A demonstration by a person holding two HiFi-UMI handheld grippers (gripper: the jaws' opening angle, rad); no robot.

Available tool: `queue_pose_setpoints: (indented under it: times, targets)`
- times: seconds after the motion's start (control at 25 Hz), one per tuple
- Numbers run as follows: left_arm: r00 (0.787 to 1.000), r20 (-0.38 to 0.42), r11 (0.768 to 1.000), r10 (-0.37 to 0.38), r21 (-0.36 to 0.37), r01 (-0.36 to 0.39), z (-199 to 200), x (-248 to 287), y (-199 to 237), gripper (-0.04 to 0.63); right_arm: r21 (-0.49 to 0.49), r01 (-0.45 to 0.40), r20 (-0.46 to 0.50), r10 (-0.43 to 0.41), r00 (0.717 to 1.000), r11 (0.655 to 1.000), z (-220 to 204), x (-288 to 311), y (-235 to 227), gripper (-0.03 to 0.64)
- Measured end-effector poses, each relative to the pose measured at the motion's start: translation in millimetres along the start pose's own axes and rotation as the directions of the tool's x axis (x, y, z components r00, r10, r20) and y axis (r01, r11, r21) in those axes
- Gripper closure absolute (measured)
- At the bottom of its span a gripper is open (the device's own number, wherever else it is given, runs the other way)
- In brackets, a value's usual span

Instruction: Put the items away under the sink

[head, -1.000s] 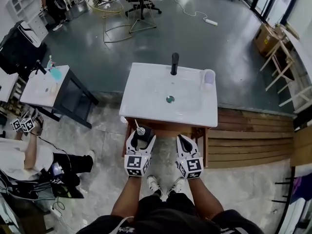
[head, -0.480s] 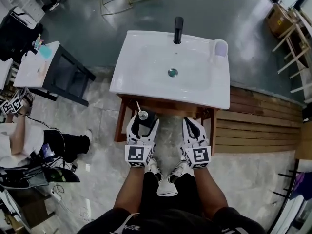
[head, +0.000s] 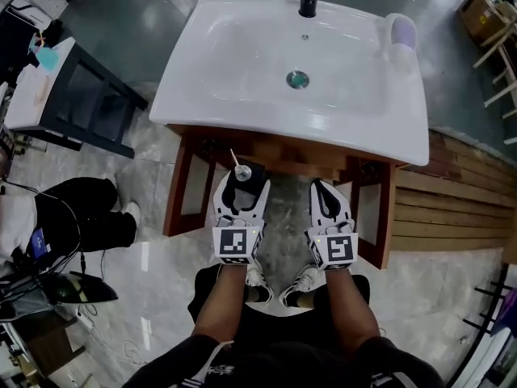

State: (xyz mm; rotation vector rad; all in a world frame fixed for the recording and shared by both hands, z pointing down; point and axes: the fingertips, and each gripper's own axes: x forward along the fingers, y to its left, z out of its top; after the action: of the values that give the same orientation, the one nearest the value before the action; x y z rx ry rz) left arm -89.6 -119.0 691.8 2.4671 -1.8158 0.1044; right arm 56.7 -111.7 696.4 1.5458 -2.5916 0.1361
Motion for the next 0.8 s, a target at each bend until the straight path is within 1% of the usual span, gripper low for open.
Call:
queue_pose_setpoints:
  times: [0.2, 0.36, 0.48, 0.64, 0.8]
  targets:
    - [0.999, 0.035, 1.000, -0.004, 0.004, 0.003, -66.8, 27.9, 0.6, 0.281, -0.002, 0.000, 0.049, 0.000, 0.999, 1.000, -65.2, 23.1, -11.4, 0.593]
    - [0.999, 0.053, 1.000, 0.011, 0.001, -0.011, -112.0, 47.7, 4.8, 0.279, -0.015, 0.008, 0.099, -0.006, 0.995, 1.000, -104.2, 40.2, -19.3, 0.594]
    - [0.997, 0.074, 1.000, 0.023, -0.005, -0.022, -132.1, 61.0, 9.5, 0.279, -0.035, -0.001, 0.133, 0.005, 0.991, 0.999, -127.2, 49.5, -20.8, 0.594]
    - [0.995, 0.089, 0.999, 0.035, -0.015, -0.034, -150.1, 71.2, 12.3, 0.281, -0.038, -0.006, 0.135, 0.012, 0.991, 0.999, -158.5, 55.4, -19.7, 0.594]
    - [0.996, 0.086, 0.999, 0.034, -0.012, -0.033, -156.7, 82.6, 13.2, 0.279, -0.041, -0.011, 0.136, 0.017, 0.991, 0.999, -169.2, 58.7, -16.3, 0.594]
